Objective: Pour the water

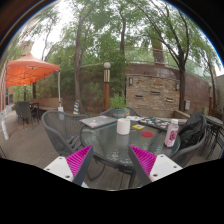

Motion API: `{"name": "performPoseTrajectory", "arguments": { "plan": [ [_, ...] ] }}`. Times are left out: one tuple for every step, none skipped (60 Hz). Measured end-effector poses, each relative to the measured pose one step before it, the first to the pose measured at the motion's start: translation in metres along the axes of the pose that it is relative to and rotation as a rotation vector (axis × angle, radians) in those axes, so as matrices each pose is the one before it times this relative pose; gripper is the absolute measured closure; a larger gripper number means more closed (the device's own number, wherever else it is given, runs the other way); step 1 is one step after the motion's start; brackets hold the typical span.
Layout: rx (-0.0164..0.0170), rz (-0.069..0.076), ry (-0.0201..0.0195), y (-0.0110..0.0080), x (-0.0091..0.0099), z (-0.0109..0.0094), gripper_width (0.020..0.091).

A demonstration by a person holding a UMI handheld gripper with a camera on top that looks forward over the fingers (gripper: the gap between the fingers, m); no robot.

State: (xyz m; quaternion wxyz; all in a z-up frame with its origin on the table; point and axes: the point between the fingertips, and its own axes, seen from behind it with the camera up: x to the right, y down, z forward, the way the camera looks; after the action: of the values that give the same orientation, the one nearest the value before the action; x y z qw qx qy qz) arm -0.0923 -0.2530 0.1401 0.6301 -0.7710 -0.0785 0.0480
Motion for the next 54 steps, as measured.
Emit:
{"name": "performPoseTrajectory", "arguments": {
  "plan": [
    [-0.00671, 0.0016, 0.00324, 0.00078, 0.00092, -0.00489, 0.0285],
    [-0.00552, 0.0026, 0.00280, 0.00112, 0.00117, -0.00010, 0.0285],
    [-0.00373, 0.0033, 0.00167, 0.00057, 0.00080, -0.00002, 0.0285],
    [-0.00212, 0.0035, 0.00095, 0.00014, 0.00052, 0.00006, 0.0284],
    [-0.00069, 0.0017, 0.00178, 0.00237, 0.00507, 0.00005, 0.0284],
    [-0.00101, 0.0044, 0.00247, -0.00070, 0.00018, 0.00067, 0.0284],
    [-0.00143, 0.0041, 0.00353, -0.00285, -0.00254, 0.00071, 0.0285],
    [0.00123, 0.0022, 0.00324, 0.00158, 0.00315, 0.00169, 0.0284],
    [0.00065, 0.0009, 0.00365, -0.00099, 0.00062, 0.00121, 0.0285],
    [0.00046, -0.0001, 0.00392, -0.00061, 0.00089, 0.00139, 0.0285],
    [0.00035, -0.0007, 0.00440, -0.00043, 0.00156, 0.00142, 0.0285],
    [0.00030, -0.0009, 0.00470, 0.00011, 0.00159, 0.00126, 0.0285],
    [-0.00013, -0.0010, 0.00470, 0.00004, 0.00133, 0.00152, 0.0286],
    [-0.00056, -0.0011, 0.00554, -0.00099, 0.00078, 0.00165, 0.0285],
    [0.00036, -0.0014, 0.00510, 0.00005, 0.00193, 0.00148, 0.0285],
    [0.00083, -0.0006, 0.00567, 0.00006, 0.00225, 0.00162, 0.0284],
    [0.00123, 0.0000, 0.00566, 0.00017, 0.00273, 0.00101, 0.0285],
    [0.00147, 0.0002, 0.00530, 0.00005, 0.00287, 0.00125, 0.0283],
    [0.00098, 0.0006, 0.00510, 0.00038, 0.00301, 0.00137, 0.0283],
    [0.00020, 0.0012, 0.00513, 0.00061, 0.00351, 0.00114, 0.0282],
    [-0.00009, 0.0016, 0.00458, 0.00040, 0.00339, 0.00175, 0.0284],
    [-0.00019, 0.0016, 0.00384, 0.00047, 0.00351, 0.00131, 0.0284],
    [-0.00021, 0.0019, 0.00369, 0.00070, 0.00403, 0.00169, 0.0283],
    [0.00003, 0.0019, 0.00438, 0.00044, 0.00463, 0.00169, 0.0284],
    [0.00035, 0.0021, 0.00402, 0.00028, 0.00493, 0.00184, 0.0284],
    [0.00017, 0.0023, 0.00554, 0.00055, 0.00558, 0.00257, 0.0283],
    [-0.00142, 0.0038, 0.00678, 0.00116, 0.00634, 0.00301, 0.0285],
    [-0.00383, 0.0050, 0.00749, -0.00021, 0.00402, 0.00291, 0.0280],
    [-0.00208, 0.0049, 0.00736, 0.00351, 0.00974, 0.00402, 0.0280],
    [-0.00270, 0.0049, 0.00753, 0.00145, 0.00756, 0.00401, 0.0281],
    [-0.00211, 0.0038, 0.00785, 0.00130, 0.00754, 0.00447, 0.0282],
    [-0.00083, 0.0015, 0.00876, 0.00102, 0.00805, 0.00462, 0.0281],
    [0.00173, -0.0007, 0.01035, 0.00002, 0.00865, 0.00563, 0.0282],
    [0.00311, -0.0013, 0.01272, -0.00013, 0.00950, 0.00633, 0.0280],
    [0.00218, -0.0003, 0.01484, -0.00024, 0.01040, 0.00606, 0.0282],
    [0.00194, 0.0009, 0.01644, 0.00025, 0.01037, 0.00709, 0.0281],
    [0.00254, 0.0008, 0.01633, -0.00023, 0.01046, 0.00722, 0.0281],
    [0.00370, 0.0005, 0.01608, -0.00025, 0.01003, 0.00774, 0.0280],
    [0.00525, 0.0004, 0.01555, -0.00069, 0.00988, 0.00916, 0.0280],
    [0.00707, -0.0002, 0.01454, -0.00099, 0.01021, 0.00930, 0.0278],
    [0.00758, -0.0011, 0.01369, -0.00095, 0.00928, 0.00980, 0.0279],
    [0.00594, -0.0010, 0.01350, -0.00025, 0.00913, 0.00911, 0.0281],
    [0.00226, -0.0002, 0.01388, 0.00091, 0.00907, 0.00961, 0.0280],
    [-0.00018, 0.0012, 0.01390, 0.00148, 0.00864, 0.01010, 0.0281],
    [-0.00022, 0.0021, 0.01180, 0.00125, 0.00720, 0.00973, 0.0280],
    [0.00133, 0.0022, 0.00773, 0.00094, 0.00586, 0.00983, 0.0282],
    [0.00289, 0.0004, 0.00357, 0.00032, 0.00449, 0.00957, 0.0280],
    [0.00192, -0.0001, 0.00372, 0.00048, 0.00486, 0.00954, 0.0279],
    [-0.00046, -0.0001, 0.00624, 0.00102, 0.00586, 0.00887, 0.0277],
    [-0.00072, 0.0005, 0.00843, 0.00079, 0.00573, 0.00850, 0.0277],
    [0.00009, 0.0004, 0.00884, 0.00039, 0.00504, 0.00823, 0.0277],
    [-0.00053, -0.0006, 0.00824, 0.00031, 0.00473, 0.00759, 0.0280],
    [-0.00109, -0.0013, 0.00641, 0.00081, 0.00350, 0.00762, 0.0280],
    [0.00018, -0.0015, 0.00441, 0.00009, 0.00296, 0.00709, 0.0280]
  ]
}}
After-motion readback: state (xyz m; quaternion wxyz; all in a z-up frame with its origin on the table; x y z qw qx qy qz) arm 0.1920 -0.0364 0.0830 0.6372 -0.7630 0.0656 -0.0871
